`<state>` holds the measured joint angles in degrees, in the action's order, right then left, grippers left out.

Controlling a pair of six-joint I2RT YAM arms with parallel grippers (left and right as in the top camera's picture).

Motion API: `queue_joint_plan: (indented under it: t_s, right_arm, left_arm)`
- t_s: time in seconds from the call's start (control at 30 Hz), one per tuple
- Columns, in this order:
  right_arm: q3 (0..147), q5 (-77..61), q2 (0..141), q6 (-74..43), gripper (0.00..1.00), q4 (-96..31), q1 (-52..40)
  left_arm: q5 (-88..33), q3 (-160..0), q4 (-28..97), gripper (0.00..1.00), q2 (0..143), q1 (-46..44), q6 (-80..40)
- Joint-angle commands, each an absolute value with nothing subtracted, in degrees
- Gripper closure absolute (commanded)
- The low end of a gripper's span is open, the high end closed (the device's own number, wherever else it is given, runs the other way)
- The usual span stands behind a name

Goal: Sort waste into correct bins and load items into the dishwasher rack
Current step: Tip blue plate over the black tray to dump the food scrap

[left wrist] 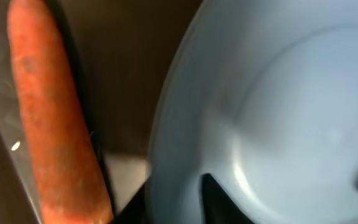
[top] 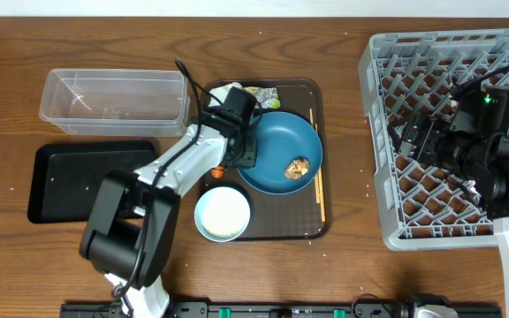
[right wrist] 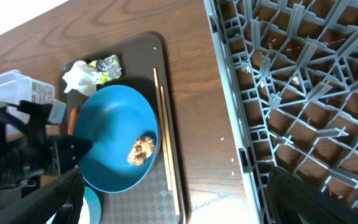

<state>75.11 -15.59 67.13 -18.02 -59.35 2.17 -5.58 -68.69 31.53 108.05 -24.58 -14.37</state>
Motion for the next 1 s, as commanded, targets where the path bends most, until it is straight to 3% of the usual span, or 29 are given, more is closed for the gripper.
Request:
queue_joint_plan:
  t_s: [0.0,0.07,0.4,0.73,0.97]
  right_arm:
    - [75.2,-15.2,67.4,-18.8,0.13,-59.4,1.4]
    - [75.2,-15.2,67.4,-18.8,0.13,-59.4,1.4]
    - [75.2,-15.2,67.4,-18.8,0.12,-59.6,1.4]
    - [75.2,-15.2,67.4,-18.8,0.12,-59.6,1.4]
    - [75.2,-15.2,67.4,-18.8,0.11,-59.6,1.4]
  left_arm:
    - [-4.9,-68.5,30.7,0.89,108.2,-24.7,-14.3]
    - [-4.9,-68.5,30.3,0.94,108.1,-24.7,-14.3]
    - [-4.9,-69.4,34.0,0.94,105.3,-24.6,-14.2]
    - [-4.3,-69.6,40.8,0.94,90.9,-22.4,-14.0]
    - [5.3,-70.0,52.5,0.94,79.2,-16.8,-12.5]
